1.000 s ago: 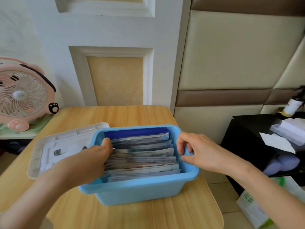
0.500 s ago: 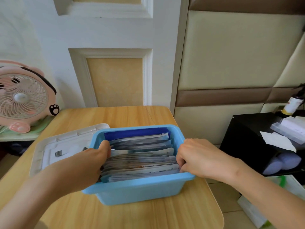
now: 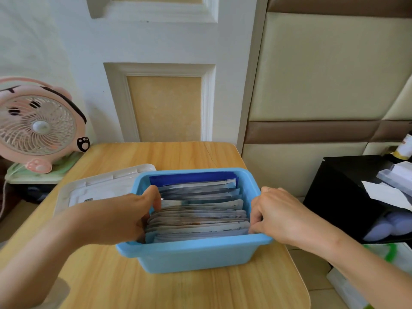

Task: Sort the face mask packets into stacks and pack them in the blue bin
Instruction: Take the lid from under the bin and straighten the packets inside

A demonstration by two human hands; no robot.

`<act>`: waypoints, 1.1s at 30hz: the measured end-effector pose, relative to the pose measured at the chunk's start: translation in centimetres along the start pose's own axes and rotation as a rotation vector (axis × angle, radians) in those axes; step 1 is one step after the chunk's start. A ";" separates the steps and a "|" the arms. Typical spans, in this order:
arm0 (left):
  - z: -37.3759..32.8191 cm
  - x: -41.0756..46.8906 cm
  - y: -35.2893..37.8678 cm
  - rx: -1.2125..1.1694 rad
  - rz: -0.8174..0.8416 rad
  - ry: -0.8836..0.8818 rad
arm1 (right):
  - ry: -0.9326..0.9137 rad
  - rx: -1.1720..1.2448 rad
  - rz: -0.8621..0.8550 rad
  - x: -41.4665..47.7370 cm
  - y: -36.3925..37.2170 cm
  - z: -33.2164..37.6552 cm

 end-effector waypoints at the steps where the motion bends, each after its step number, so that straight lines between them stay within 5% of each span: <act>1: 0.1 -0.1 0.1 0.006 -0.002 -0.013 | -0.004 0.037 0.005 -0.2 0.0 -0.2; 18: -0.4 -0.5 0.1 0.040 -0.025 -0.094 | -0.048 0.112 0.081 -0.1 0.4 -0.7; 23: -2.5 -3.1 -4.7 0.099 -0.508 -0.174 | -0.010 0.402 -0.253 -0.2 -4.8 -3.2; 25: -5.0 -2.2 -5.1 -0.034 -0.638 0.041 | -0.019 0.434 -0.329 1.1 -4.9 -3.4; 27: -7.6 0.5 -3.6 0.043 -0.557 0.218 | -0.014 0.409 -0.264 3.1 -3.3 -3.0; 30: -7.4 4.7 -0.6 0.126 -0.291 0.157 | -0.041 0.346 -0.207 4.8 -1.2 -2.4; 33: -7.0 5.4 -0.1 0.127 -0.214 0.103 | -0.042 0.362 -0.283 4.5 -1.1 -2.7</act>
Point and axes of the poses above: each hand's wrist, its own x-axis towards the middle knuckle, its own y-axis out of the palm, z = x × y, the point moved 10 cm from there along x, towards the middle knuckle, and after that the axes turned 15 degrees about z, right-handed, at the moved point
